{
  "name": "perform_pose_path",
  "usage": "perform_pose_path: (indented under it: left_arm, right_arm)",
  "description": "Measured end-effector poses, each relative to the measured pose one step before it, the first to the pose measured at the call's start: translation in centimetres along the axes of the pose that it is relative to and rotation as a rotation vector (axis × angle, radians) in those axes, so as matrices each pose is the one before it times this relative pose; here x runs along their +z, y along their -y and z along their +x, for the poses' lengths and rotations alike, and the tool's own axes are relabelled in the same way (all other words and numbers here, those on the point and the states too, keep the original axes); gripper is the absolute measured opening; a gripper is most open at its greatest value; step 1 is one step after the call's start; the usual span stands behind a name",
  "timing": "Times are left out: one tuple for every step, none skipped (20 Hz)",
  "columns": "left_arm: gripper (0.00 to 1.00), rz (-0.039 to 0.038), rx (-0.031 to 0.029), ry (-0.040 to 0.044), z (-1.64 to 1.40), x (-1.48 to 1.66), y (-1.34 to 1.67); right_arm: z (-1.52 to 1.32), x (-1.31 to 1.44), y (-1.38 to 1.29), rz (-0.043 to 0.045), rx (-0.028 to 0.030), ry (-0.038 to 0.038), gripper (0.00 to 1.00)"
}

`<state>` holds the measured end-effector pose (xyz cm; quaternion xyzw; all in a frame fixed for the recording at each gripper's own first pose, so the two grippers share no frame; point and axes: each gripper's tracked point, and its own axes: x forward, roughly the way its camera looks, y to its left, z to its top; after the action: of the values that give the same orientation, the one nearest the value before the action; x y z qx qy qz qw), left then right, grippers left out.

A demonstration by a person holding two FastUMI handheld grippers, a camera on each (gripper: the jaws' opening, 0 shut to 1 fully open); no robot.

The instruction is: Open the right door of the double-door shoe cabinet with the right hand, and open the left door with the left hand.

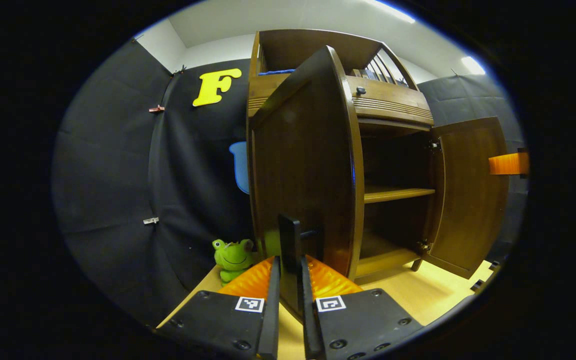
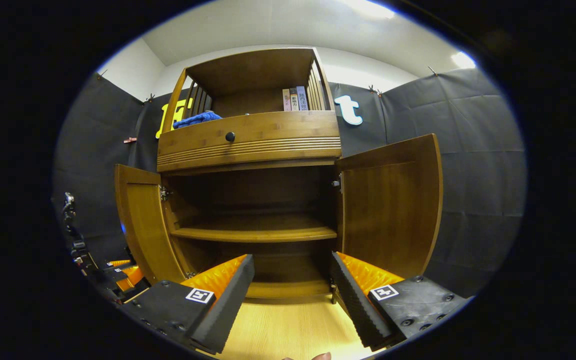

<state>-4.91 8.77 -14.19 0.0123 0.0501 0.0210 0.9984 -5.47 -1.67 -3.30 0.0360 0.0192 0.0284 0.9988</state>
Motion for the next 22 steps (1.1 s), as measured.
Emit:
perform_pose_path:
  left_arm:
    - [0.24,-0.00044,0.00465,0.00065,-0.256,-0.035,-0.688]
    - [0.21,-0.00227,0.006,-0.00004,-0.176,-0.057,-0.793]
    - [0.24,-0.00368,0.00315,0.00155,-0.191,0.025,-0.808]
    - [0.23,-0.00535,-0.00191,0.00425,-0.162,0.013,-0.693]
    - [0.22,-0.00376,0.00239,0.00561,-0.107,0.138,-0.709]
    - [0.18,-0.00352,0.00859,0.00074,-0.887,-0.083,-1.315]
    - [0.19,-0.00858,0.01081,-0.00035,0.961,-0.359,-1.149]
    - [0.14,-0.01353,0.00439,-0.00005,-0.343,0.047,-1.078]
    - [0.13,-0.00959,0.00271,0.00041,0.002,-0.008,-0.92]
    - [0.13,-0.0074,-0.01221,-0.00348,0.004,-0.124,-0.652]
    - [0.13,-0.00233,-0.01777,-0.00389,-0.059,-0.175,-0.272]
    - [0.13,0.00454,-0.01823,-0.00279,-0.086,-0.305,-0.196]
    - [0.15,0.00547,-0.01618,-0.00616,-0.109,-0.127,0.114]
    - [0.18,0.00748,-0.00403,-0.00407,-0.054,-0.178,-0.206]
    - [0.18,0.00647,0.00056,-0.00164,0.009,-0.026,-0.028]
    - [0.18,0.00732,0.00698,-0.00012,-0.15,-0.075,-0.026]
    - [0.18,0.00457,0.00807,0.0001,-0.179,0.054,0.033]
    - [0.19,-0.00246,0.00631,0.00258,-0.146,0.049,0.165]
    - [0.18,-0.00423,0.02087,0.00012,-0.255,0.147,-0.122]
    - [0.24,0.00164,0.0352,0.00345,-0.455,0.014,-0.839]
    - [0.37,-0.00461,0.0337,0.00395,-0.132,0.018,-0.689]
    - [0.49,-0.00984,0.02977,0.00177,-0.531,0.243,-0.428]
  right_arm:
    - [0.028,0.056,-0.299,-0.00162,-0.00253,0.00275,0.98]
    - [-0.013,-0.023,-0.282,-0.00128,-0.00291,0.00122,0.92]
    - [0.003,-0.066,-0.23,0.002,-0.00406,0.00094,0.92]
    - [0.082,0.034,-0.35,0.00512,-0.0026,-0.00032,0.92]
    - [-0.009,-0.015,-0.41,0.00632,-0.00243,0.00072,0.92]
    - [0.063,0.013,-0.441,0.0066,-0.00195,0.0021,0.92]
    - [-0.03,-0.178,-0.439,0.00307,-0.00211,0.00175,0.92]
    - [-0.035,-0.227,-0.384,0.00193,-0.00258,-0.00093,0.92]
    - [-0.061,-0.075,-0.455,0.00345,0.00109,-0.00098,0.92]
    - [-0.01,-0.065,-0.502,0.00264,0.00258,0.00053,0.92]
    - [-0.018,-0.111,-0.476,-0.00024,0.00192,-0.00088,0.92]
    - [-0.12,-0.204,-0.448,-0.00153,0.00232,-0.00055,0.92]
    - [-0.176,-0.277,-0.367,-0.00092,0.00283,-0.00041,0.92]
    - [0.046,0.023,-0.289,0.00016,0.00149,-0.00128,0.92]
    - [0.077,0.033,-0.213,0.00038,0.00218,-0.00134,0.92]
    - [0.097,-0.089,-0.09,-0.00142,0.00165,-0.00179,0.92]
    - [0.095,-0.23,0.022,-0.00337,0.00131,-0.00464,0.92]
    - [0.091,-0.101,0.105,-0.00299,0.00166,-0.00312,0.92]
    - [0.124,-0.084,0.109,-0.00166,0.00184,-0.00501,0.92]
    - [0.07,-0.063,0.238,-0.00003,0.00239,-0.00375,0.92]
    - [0.143,-0.033,0.352,0.00093,0.00136,-0.007,0.92]
    - [0.046,0.02,0.431,0.00358,0.00389,-0.00393,0.92]
